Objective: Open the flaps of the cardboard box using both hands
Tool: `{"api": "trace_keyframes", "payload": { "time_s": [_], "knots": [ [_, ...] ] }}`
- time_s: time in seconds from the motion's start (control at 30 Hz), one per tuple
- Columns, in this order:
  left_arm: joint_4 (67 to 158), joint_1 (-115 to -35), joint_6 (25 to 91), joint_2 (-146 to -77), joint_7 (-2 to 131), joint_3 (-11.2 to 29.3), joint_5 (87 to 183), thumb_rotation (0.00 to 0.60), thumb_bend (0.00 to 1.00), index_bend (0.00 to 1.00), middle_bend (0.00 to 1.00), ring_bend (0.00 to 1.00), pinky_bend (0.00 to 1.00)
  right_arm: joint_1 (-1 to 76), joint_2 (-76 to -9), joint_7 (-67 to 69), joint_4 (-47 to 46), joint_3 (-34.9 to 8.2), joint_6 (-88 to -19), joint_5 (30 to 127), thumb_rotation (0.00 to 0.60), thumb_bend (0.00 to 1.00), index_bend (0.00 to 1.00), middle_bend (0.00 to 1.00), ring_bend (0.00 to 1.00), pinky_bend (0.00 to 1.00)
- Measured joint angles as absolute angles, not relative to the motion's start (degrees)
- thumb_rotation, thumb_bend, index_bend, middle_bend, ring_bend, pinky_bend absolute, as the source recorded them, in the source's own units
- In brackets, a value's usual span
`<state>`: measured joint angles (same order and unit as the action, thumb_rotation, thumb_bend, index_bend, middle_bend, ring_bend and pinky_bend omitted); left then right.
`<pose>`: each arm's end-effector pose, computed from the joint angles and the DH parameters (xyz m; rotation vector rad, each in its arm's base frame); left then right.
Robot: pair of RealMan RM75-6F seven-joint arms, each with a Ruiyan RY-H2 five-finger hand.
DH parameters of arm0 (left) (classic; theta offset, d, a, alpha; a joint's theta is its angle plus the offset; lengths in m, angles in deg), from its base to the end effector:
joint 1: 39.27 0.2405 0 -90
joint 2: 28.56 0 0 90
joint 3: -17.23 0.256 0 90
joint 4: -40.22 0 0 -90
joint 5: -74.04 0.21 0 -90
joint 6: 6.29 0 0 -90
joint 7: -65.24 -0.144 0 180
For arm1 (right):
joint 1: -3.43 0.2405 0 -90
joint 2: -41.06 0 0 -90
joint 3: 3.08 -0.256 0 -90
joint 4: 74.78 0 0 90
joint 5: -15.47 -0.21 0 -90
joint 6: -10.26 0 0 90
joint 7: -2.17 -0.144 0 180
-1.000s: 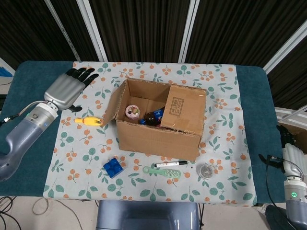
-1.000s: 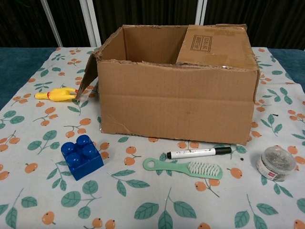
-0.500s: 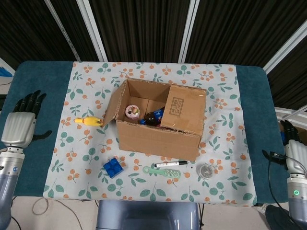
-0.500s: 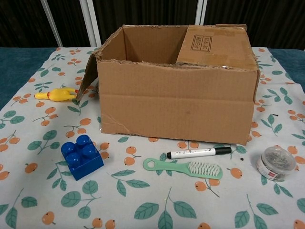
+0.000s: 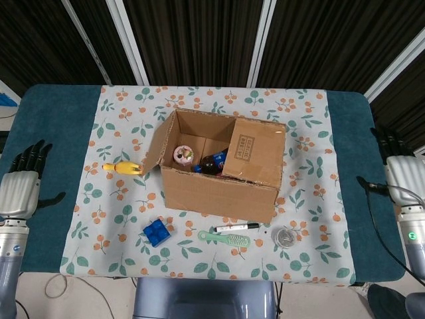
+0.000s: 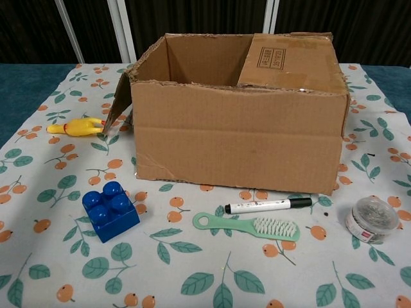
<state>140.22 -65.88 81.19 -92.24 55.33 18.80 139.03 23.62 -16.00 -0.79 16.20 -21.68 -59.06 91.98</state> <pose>-0.2574 0.2679 0.1604 -1.3503 -0.8358 -0.9117 -0.2563 -0.3154 0.2215 1.3907 -0.7640 1.0333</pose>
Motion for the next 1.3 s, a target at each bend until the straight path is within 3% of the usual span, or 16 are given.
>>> {"api": "trace_keyframes", "payload": {
  "time_s": [0.27,0.43,0.53,0.73,0.97,1.3],
  "knots": [
    [139.1,-64.3,78.8,-91.7,57.3,15.8,138.8,0.6,0.1,0.0,0.0,0.01,0.11,36.4,-12.6,3.0,16.0,-24.8,-45.9,93.9,0.6,0.5,0.16,0.12,0.08,0.21],
    [139.1,-63.6,77.7,-91.3,57.9,14.5,139.2,0.6,0.1,0.0,0.0,0.01,0.11,43.8,-12.6,4.6,15.5,-25.6,-38.8,94.3,0.6,0.87,0.18,0.14,0.1,0.21],
    [139.1,-63.2,77.1,-91.0,58.4,13.7,139.5,0.6,0.1,0.0,0.0,0.01,0.11,47.6,-13.5,5.2,15.0,-25.8,-35.7,94.6,0.6,0.98,0.19,0.15,0.1,0.22],
    [139.2,-62.4,75.8,-90.6,59.3,12.4,139.8,0.6,0.1,0.0,0.0,0.01,0.11,54.7,-16.2,5.8,13.7,-25.9,-30.5,95.3,0.6,1.0,0.23,0.16,0.11,0.22],
    [139.3,-61.7,74.3,-90.2,60.0,11.1,140.0,0.6,0.1,0.0,0.0,0.01,0.11,62.0,-20.8,5.5,9.7,-25.1,-25.0,96.0,0.6,1.0,0.34,0.23,0.17,0.23],
    [139.2,-61.1,72.5,-89.9,60.6,9.8,140.1,0.6,0.11,0.0,0.0,0.01,0.11,68.3,-26.6,5.8,5.3,-20.9,-19.3,97.3,0.6,1.0,0.37,0.25,0.18,0.23]
  ]
}}
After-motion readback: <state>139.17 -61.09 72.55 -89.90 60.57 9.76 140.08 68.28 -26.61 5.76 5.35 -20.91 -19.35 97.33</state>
